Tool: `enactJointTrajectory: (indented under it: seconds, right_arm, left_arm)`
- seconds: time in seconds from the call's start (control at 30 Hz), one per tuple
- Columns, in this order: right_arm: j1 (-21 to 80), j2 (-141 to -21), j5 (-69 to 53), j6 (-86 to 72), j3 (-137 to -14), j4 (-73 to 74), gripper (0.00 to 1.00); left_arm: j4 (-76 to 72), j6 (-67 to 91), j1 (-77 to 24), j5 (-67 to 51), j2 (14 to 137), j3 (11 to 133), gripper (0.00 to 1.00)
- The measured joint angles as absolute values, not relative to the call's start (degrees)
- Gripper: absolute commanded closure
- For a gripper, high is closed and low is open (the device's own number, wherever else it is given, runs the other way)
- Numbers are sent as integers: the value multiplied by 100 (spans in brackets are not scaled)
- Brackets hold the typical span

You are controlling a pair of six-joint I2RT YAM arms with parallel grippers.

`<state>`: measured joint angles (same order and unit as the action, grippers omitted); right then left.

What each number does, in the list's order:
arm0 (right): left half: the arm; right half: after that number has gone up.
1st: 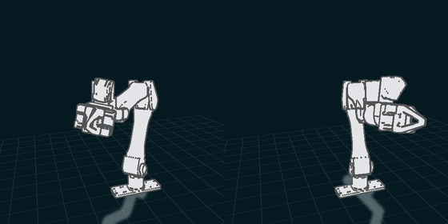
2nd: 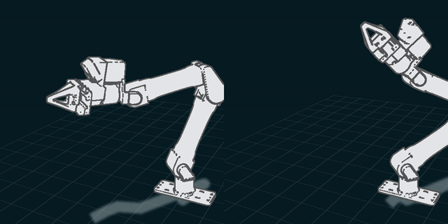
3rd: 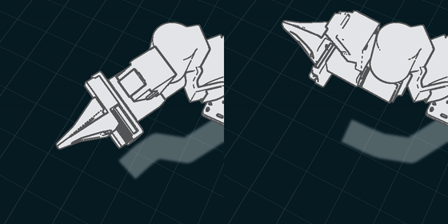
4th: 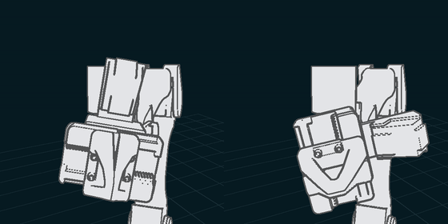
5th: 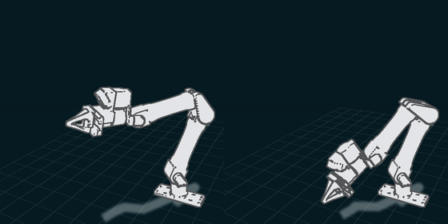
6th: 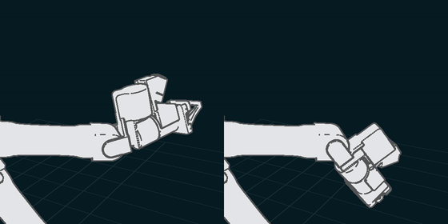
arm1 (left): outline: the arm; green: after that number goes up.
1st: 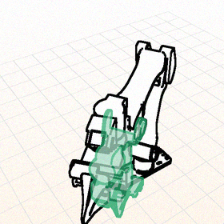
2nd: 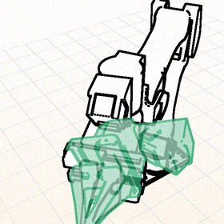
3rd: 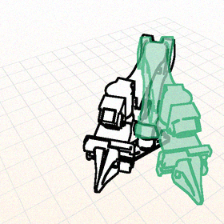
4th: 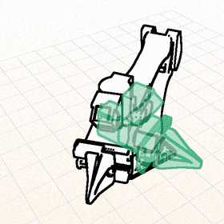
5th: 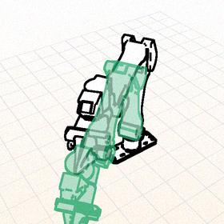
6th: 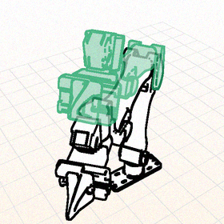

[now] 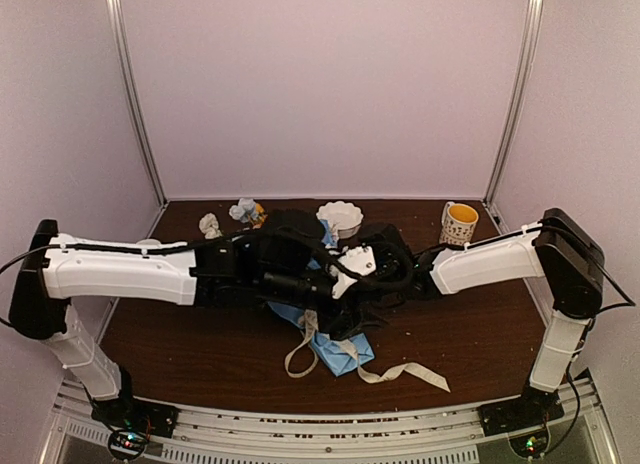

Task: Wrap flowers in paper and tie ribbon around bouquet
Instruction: Cross the half-tied ribbon over the folded bouquet.

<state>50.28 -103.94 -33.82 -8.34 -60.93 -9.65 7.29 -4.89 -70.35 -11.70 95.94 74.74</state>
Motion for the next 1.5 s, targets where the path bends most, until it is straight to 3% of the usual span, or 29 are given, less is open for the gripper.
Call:
enactJointTrajectory:
  seconds: [0.13, 0.2, 0.27, 0.33, 0.4, 0.5, 0.87, 1.03, 1.27, 1.43, 1.5]
  right_arm:
    - [5028, -10394, -3433, -762, -6093, -952, 100]
    - [5028, -10394, -3476, -718, -6093, -943, 100]
    - [5028, -10394, -3518, -626, -6093, -926, 100]
    - [5028, -10394, -3577, -523, -6095, -895, 100]
    - [5028, -10394, -3632, -416, -6101, -847, 100]
    - [5028, -10394, -3756, -228, -6167, -738, 100]
    - [5028, -10379, -4292, 320, -6208, -646, 100]
    - [5028, -10379, -4414, 460, -6259, -604, 100]
    - [5028, -10381, -4462, 611, -6302, -429, 100]
    - [5028, -10381, -4501, 716, -6427, -272, 100]
    - [5028, -10381, -4506, 740, -6429, -270, 100]
  left_arm:
    - [454, -231, -6831, -1031, 8632, 6783, 57]
    - [270, -14, -6510, -1024, 8058, 6335, 61]
    - [-172, 351, -6020, -1114, 7568, 5767, 59]
    - [-499, 727, -5402, -1258, 7183, 5142, 51]
    - [-607, 1033, -4899, -1321, 7122, 4783, 40]
    - [-613, 1256, -4731, -1396, 7310, 4630, 36]
    - [-1103, 1496, -4663, -1949, 8333, 4615, 42]
    - [-1205, 1525, -4644, -2130, 8635, 4650, 53]
    - [-1490, 1688, -4644, -2589, 8851, 4718, 50]
    - [-1688, 1815, -4644, -2827, 8840, 4718, 68]
    - [-1704, 1831, -4644, -2877, 8836, 4718, 84]
